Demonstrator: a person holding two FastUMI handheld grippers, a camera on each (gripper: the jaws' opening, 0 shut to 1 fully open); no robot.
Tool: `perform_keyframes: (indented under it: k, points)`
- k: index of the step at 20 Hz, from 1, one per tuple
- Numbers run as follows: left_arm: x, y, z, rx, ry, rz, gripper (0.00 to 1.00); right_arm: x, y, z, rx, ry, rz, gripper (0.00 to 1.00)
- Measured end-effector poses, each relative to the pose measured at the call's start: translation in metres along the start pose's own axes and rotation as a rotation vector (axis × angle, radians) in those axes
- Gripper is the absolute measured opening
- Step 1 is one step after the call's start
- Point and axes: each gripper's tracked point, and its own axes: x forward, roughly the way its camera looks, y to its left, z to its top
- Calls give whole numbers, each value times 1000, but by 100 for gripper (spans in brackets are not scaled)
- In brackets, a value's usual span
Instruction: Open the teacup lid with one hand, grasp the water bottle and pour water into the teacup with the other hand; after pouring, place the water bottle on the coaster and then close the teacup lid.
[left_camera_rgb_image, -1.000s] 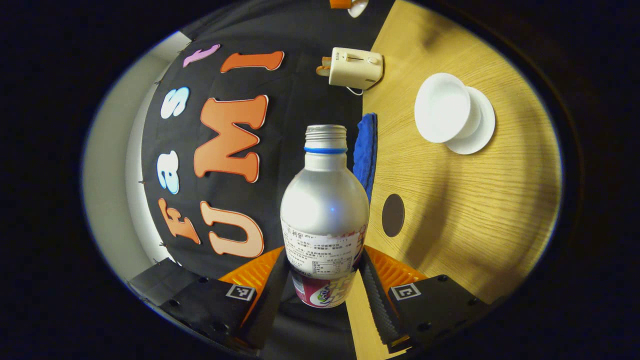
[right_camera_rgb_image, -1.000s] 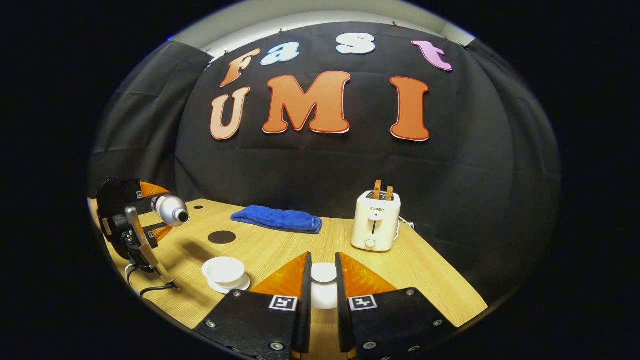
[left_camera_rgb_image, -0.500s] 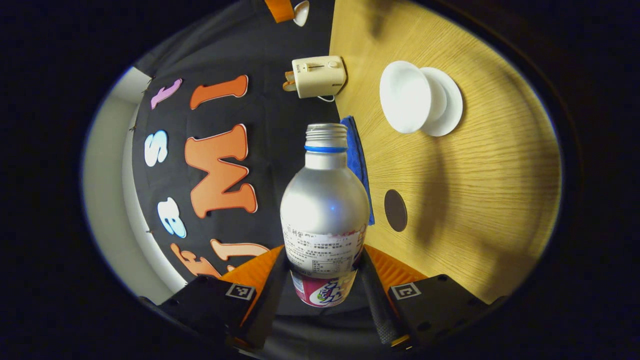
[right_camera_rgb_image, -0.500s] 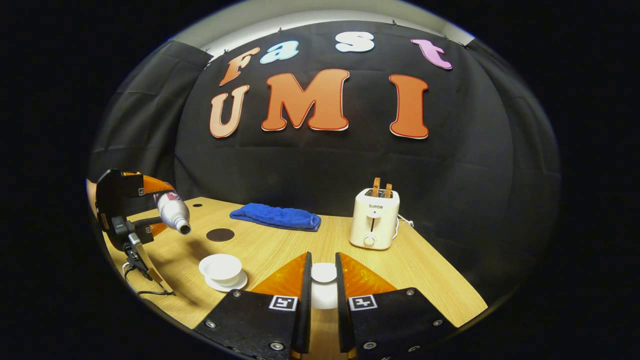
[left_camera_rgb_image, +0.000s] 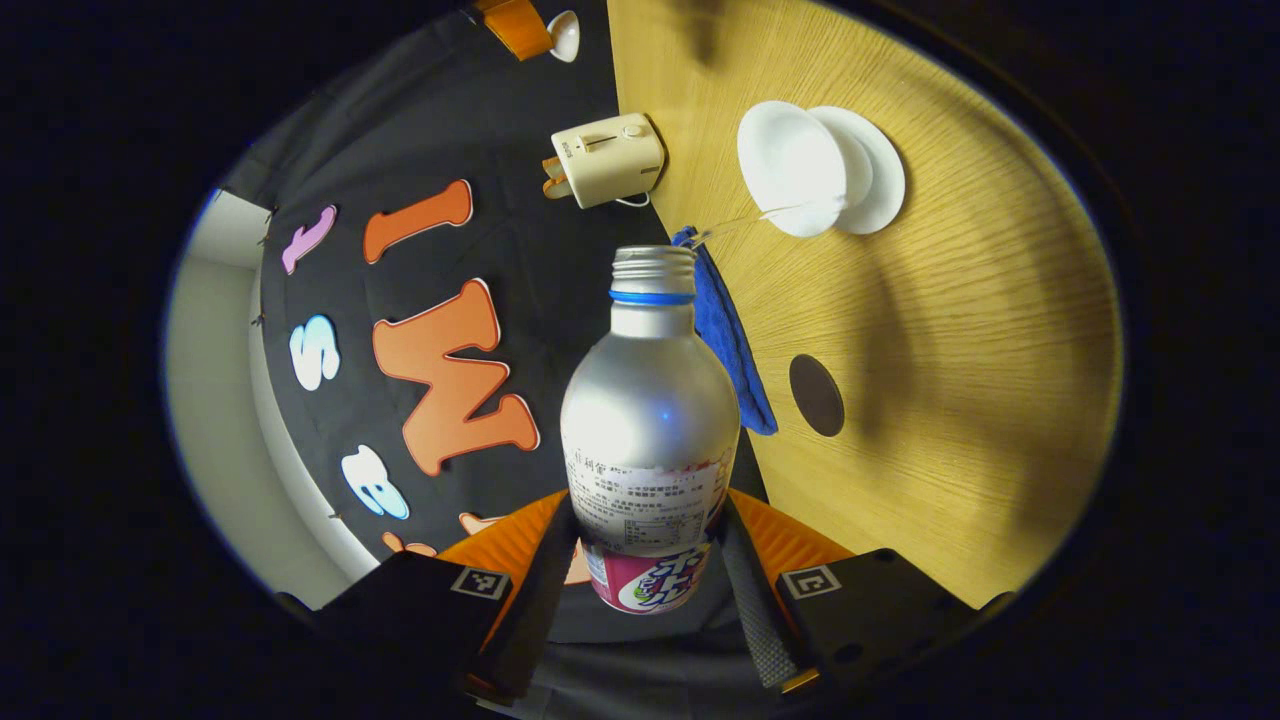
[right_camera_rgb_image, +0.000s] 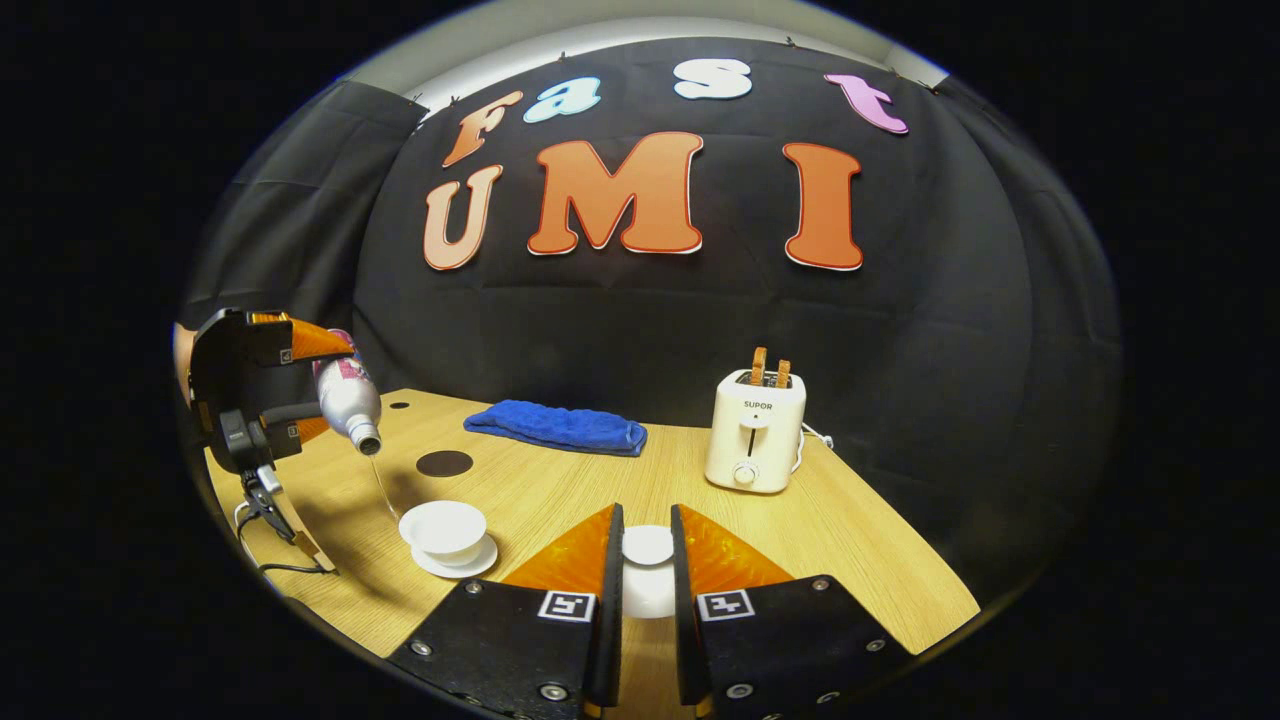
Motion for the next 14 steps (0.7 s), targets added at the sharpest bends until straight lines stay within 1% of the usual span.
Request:
perform_keyframes:
  k: [4, 5, 8, 9, 10, 11, 12, 14]
  points:
    - [4, 16, 3, 3, -9, 23, 80, -1, 0, -1, 2, -3, 2, 23]
    - [6, 19, 8, 6, -18, 27, 87, -2, 0, -1, 3, -3, 0, 23]
    - [11, 23, 16, 36, -34, 32, 83, -3, -1, -3, 4, 1, 3, 23]
    - [12, 24, 17, 44, -37, 34, 87, -3, -2, -3, 1, 0, 0, 23]
    - [13, 26, 18, 51, -37, 36, 83, -3, -2, -2, 0, 0, -2, 23]
    - [14, 30, 18, 58, -38, 39, 87, -4, -3, -2, 0, -2, -2, 23]
    - [15, 32, 19, 63, -38, 42, 83, -4, -4, -2, 1, -2, -4, 23]
    - [18, 38, 19, 78, -37, 50, 83, -4, -6, -2, 3, -4, -6, 23]
